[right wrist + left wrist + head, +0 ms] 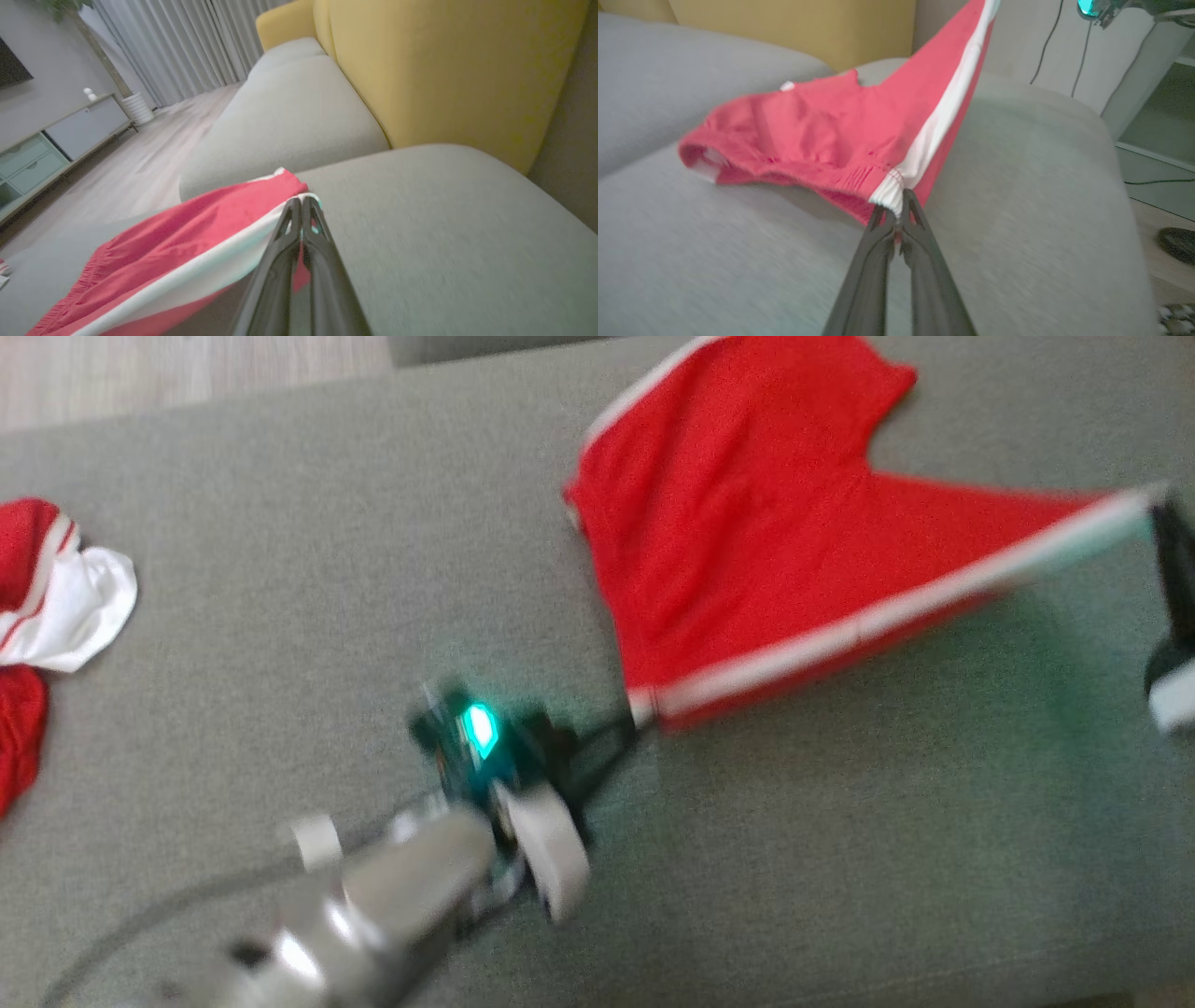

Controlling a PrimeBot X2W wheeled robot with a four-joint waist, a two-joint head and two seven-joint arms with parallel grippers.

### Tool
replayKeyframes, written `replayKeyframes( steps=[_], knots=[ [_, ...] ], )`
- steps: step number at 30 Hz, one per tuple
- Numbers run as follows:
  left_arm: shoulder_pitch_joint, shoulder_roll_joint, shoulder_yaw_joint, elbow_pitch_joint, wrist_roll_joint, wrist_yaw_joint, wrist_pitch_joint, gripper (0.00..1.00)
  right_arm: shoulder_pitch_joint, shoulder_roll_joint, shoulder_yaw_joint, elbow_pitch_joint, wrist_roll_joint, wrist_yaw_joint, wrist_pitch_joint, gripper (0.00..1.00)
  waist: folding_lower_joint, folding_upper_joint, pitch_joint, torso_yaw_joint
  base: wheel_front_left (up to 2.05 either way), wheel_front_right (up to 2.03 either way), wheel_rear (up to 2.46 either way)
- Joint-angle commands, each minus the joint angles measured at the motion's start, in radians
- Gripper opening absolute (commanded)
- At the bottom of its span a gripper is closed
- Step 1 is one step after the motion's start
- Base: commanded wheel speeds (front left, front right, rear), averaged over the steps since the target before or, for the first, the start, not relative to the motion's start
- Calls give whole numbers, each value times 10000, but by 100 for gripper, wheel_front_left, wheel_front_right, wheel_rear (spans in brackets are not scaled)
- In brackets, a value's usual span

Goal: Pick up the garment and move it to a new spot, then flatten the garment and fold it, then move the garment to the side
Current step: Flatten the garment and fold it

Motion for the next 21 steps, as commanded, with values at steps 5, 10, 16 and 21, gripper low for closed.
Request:
replayKeyframes(
  steps=[5,10,16,21],
  knots=[
    [2047,-37,-109,-612,-143,19,-95,0,2731,-747,-698,-850,300,-7,-287,0,1,0,-924,-218,0,0,0],
    [2676,201,-181,-1320,-272,19,212,0,4037,-1019,-1630,-1484,293,-7,-318,0,1,0,-1184,-229,0,0,0],
    [2826,426,339,-2581,-1060,142,440,0,4570,-822,-2930,-2408,-292,-7,121,0,1,0,-1318,67,0,0,0],
    [2482,382,1083,-3075,-1781,265,543,0,3432,-192,-3200,-2496,-962,-7,1021,0,1,0,-993,519,0,0,0]
  ],
)
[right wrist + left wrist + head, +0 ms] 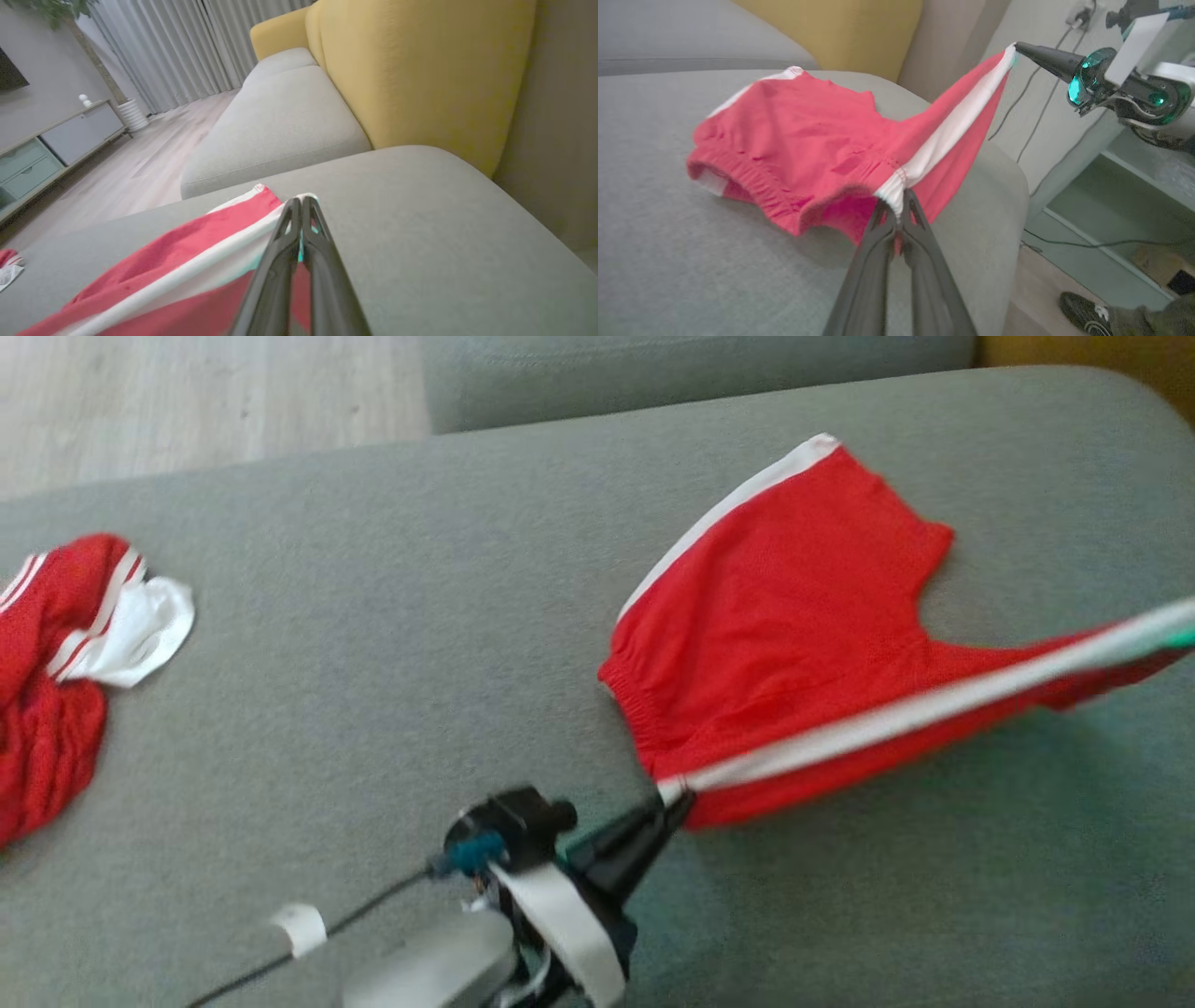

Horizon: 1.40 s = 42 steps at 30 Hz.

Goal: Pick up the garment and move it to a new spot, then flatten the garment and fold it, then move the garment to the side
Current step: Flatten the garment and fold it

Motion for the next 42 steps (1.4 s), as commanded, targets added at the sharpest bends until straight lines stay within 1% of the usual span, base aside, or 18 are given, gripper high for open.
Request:
replayKeyframes(
  steps=[1,6,10,14,20,24,29,31,32,33,34,37,39,40,42],
  knots=[
    [-564,41,485,-283,-149,80,3,0,-571,-348,-78,-180,-153,-7,90,0,0,0,263,297,0,0,0],
    [-1171,-509,981,-62,-696,22,38,0,-2194,-15,38,487,-852,-7,571,0,0,0,838,915,0,0,0],
    [-1776,-1051,1098,425,-1061,-85,120,0,-3513,-62,287,1127,-1444,-7,789,0,0,0,1372,1324,0,0,0],
    [-2385,-1362,1145,936,-1390,-147,161,0,-4780,31,793,1795,-1805,-7,1054,0,0,0,1860,1574,0,0,0],
    [-2976,-1563,1110,1519,-1797,-175,88,0,-6192,210,1615,3109,-2040,-7,1080,0,0,0,2358,1854,0,0,0],
    [-3298,-1642,896,1636,-2060,-179,-2,0,-6926,371,2102,3931,-2022,-7,923,0,0,0,2663,1976,0,0,0],
    [-3704,-1711,644,1962,-2367,-180,-106,0,-7649,573,2630,4843,-1882,-7,638,0,0,0,2984,2080,0,0,0],
    [-3769,-1721,598,2041,-2408,-180,-146,0,-7763,633,2697,5020,-1831,-7,542,0,0,0,3016,2089,0,0,0],
    [-3812,-1729,586,2152,-2453,-180,-196,24,-7859,693,2769,5185,-1783,-7,447,75,0,0,3040,2095,0,0,0],
    [-3844,-1736,590,2245,-2488,-180,-264,64,-7942,746,2833,5337,-1747,-7,331,100,0,0,3055,2095,0,0,0],
    [-3838,-1743,632,2357,-2556,-181,-324,100,-7998,782,2888,5475,-1736,-7,176,100,0,0,3055,2095,0,0,0],
    [-3785,-1757,723,2616,-2477,-178,-539,100,-7926,839,3206,5764,-1641,-7,-155,100,0,0,2922,2088,0,0,0],
    [-3622,-1763,864,2785,-2209,-88,-633,100,-7722,777,3447,5856,-1501,-7,-273,100,0,0,2757,2090,0,0,0],
    [-3470,-1766,999,2789,-2094,-17,-653,100,-7588,697,3563,5895,-1413,-7,-288,100,0,0,2669,2100,0,0,0],
    [-3101,-1768,1637,2431,-1538,331,-664,100,-7270,471,3742,5961,-1149,-7,-245,100,0,0,2498,2167,0,0,0]
  ],
)
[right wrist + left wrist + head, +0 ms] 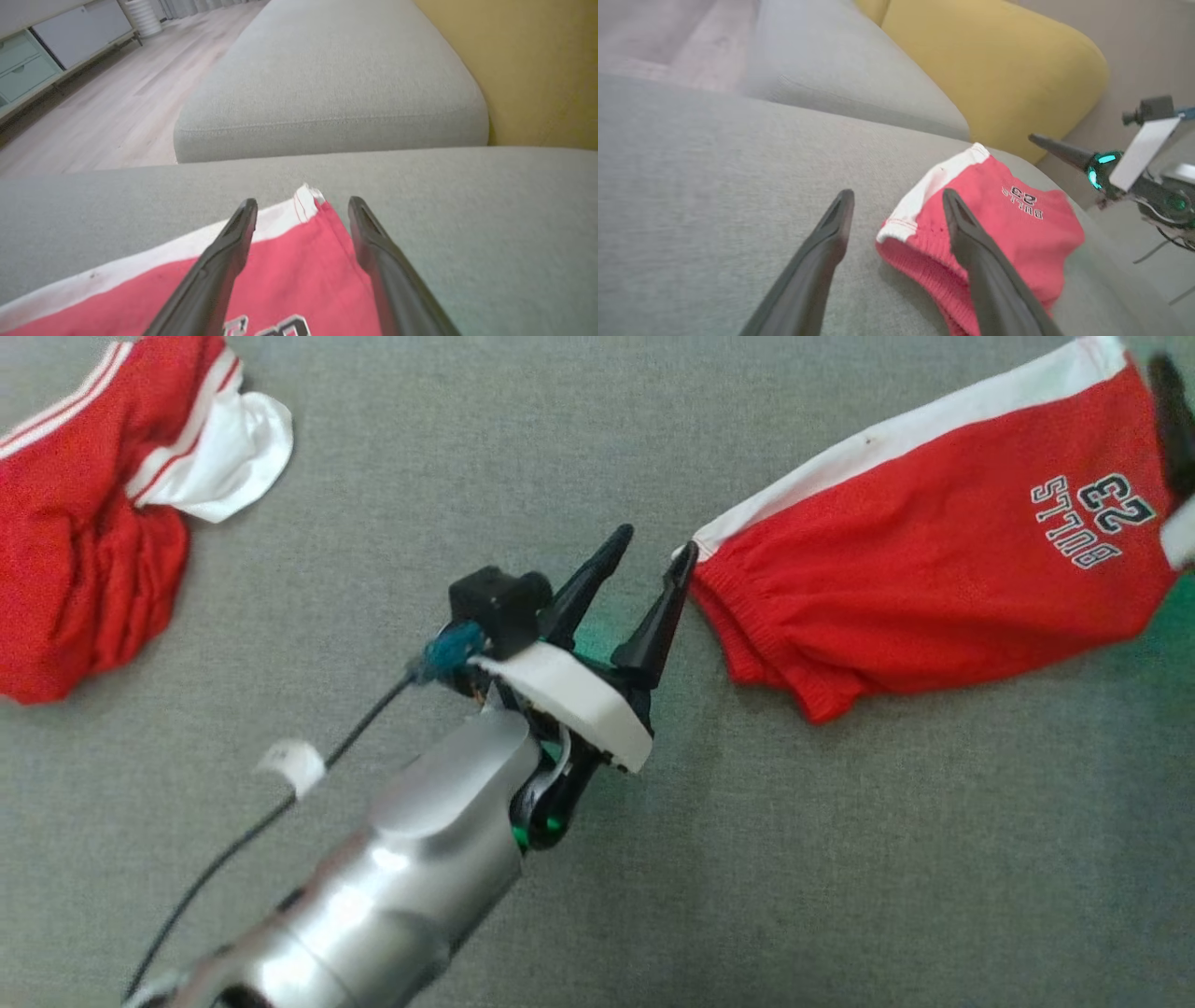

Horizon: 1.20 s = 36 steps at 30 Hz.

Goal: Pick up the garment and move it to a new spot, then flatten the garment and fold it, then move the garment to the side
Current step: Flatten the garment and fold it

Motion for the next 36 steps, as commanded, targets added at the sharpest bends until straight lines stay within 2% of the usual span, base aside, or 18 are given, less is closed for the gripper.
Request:
replayKeyframes(
  steps=[1,3,7,11,15,18,22,23,24,25,32,36],
  knots=[
    [296,34,626,-517,451,240,-102,100,489,-400,132,-149,237,-7,-13,100,1,0,-194,106,0,0,0],
    [955,33,1317,-1156,1457,849,-104,100,894,-729,230,-141,613,-7,77,100,1,0,-355,268,0,0,0],
    [2543,32,2556,-2824,3953,2397,-106,100,1604,-1437,233,22,1254,-7,132,100,1,0,-562,708,0,0,0],
    [4130,31,3239,-4429,5731,3321,-107,100,1971,-1832,159,407,1747,-7,309,100,1,0,-588,1133,0,0,0],
    [5086,31,3477,-5541,6872,3772,-107,100,2033,-2133,50,740,2129,-7,477,100,1,0,-454,1561,0,0,0],
    [5423,31,3400,-5953,7601,3867,-108,100,2042,-2340,66,1101,2229,-7,557,100,1,0,-396,1837,0,0,0],
    [5664,30,3345,-6208,8081,3945,-108,100,2147,-2284,149,1675,2416,-7,931,100,1,0,-392,2049,0,0,0],
    [5702,30,3360,-6252,8107,3957,-108,100,2190,-2225,179,1770,2513,-7,1121,73,1,0,-403,2067,0,0,0],
    [5735,30,3377,-6275,8133,3962,-108,100,2235,-2134,203,1825,2602,-7,1280,32,1,0,-430,2069,0,0,0],
    [5769,30,3401,-6290,8150,3970,-108,100,2268,-2056,217,1839,2681,-7,1399,0,1,0,-455,2055,0,0,0],
    [5925,30,3724,-6270,8231,3980,-108,100,2127,-1779,209,1776,2776,-7,963,0,1,0,-769,1454,0,0,0],
    [6078,30,4085,-6096,8323,3763,-108,100,2298,-1582,301,1802,2845,-7,767,0,1,0,-1324,537,0,0,0]
  ],
)
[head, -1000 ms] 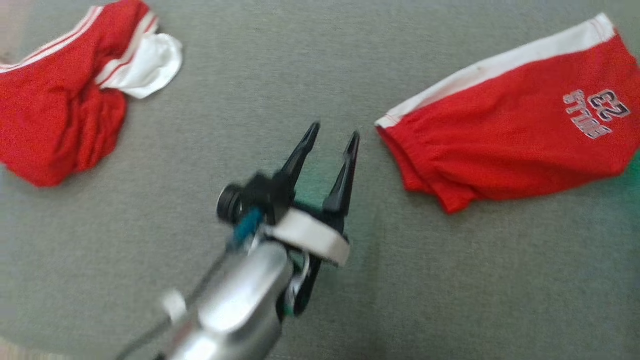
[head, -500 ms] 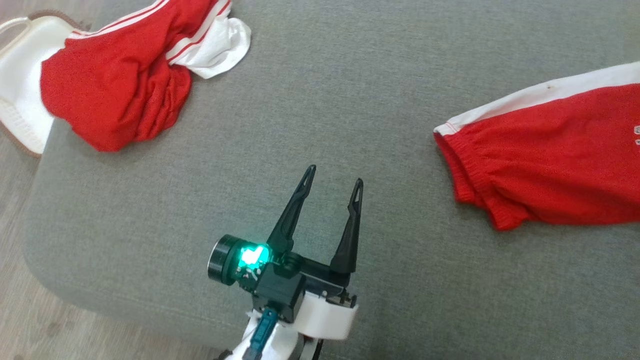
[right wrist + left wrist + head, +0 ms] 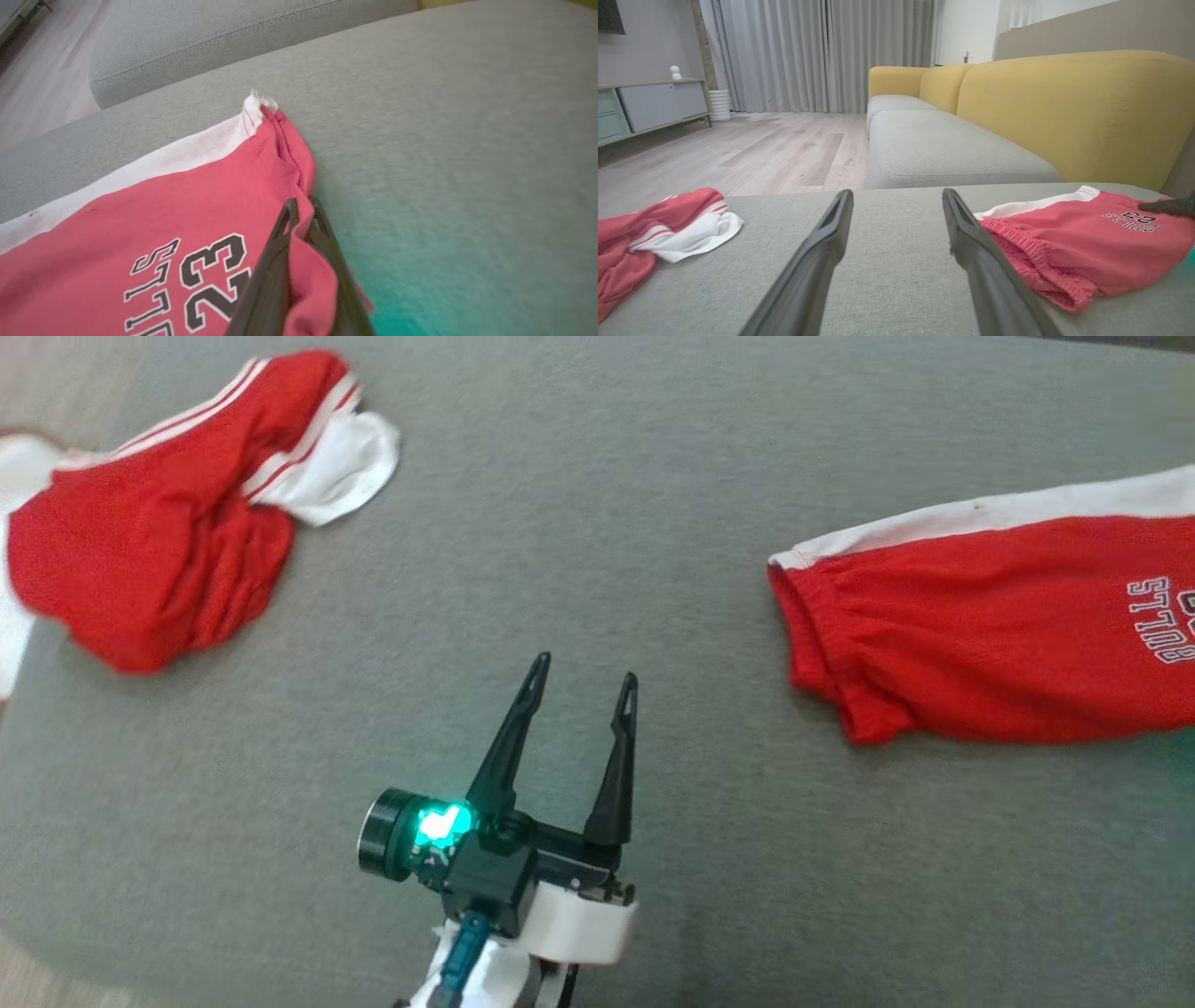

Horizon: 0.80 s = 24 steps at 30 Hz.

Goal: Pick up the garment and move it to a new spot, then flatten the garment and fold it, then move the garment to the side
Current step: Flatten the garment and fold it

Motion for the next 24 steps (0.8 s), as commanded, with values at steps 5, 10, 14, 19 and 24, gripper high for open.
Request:
replayKeyframes(
  steps=[5,10,14,19,24],
  knots=[
    [228,28,716,-132,213,-282,-79,100,880,-372,93,-56,295,-7,-359,0,0,0,-873,-1354,0,0,0],
    [523,28,1112,-37,285,-448,-80,100,1263,-408,89,-115,422,-7,-787,0,0,0,-1242,-1975,0,0,0],
    [725,28,1278,57,255,-616,-80,100,1248,-306,51,-192,397,-7,-1284,0,0,0,-1477,-2128,0,0,0],
    [932,28,1407,122,163,-757,-80,100,780,-172,182,-846,151,-7,-1807,0,0,0,-1776,-2073,0,0,0],
    [1191,28,1477,152,61,-832,-80,100,306,240,641,-1928,-336,-7,-2047,0,0,0,-2093,-1906,0,0,0]
  ],
)
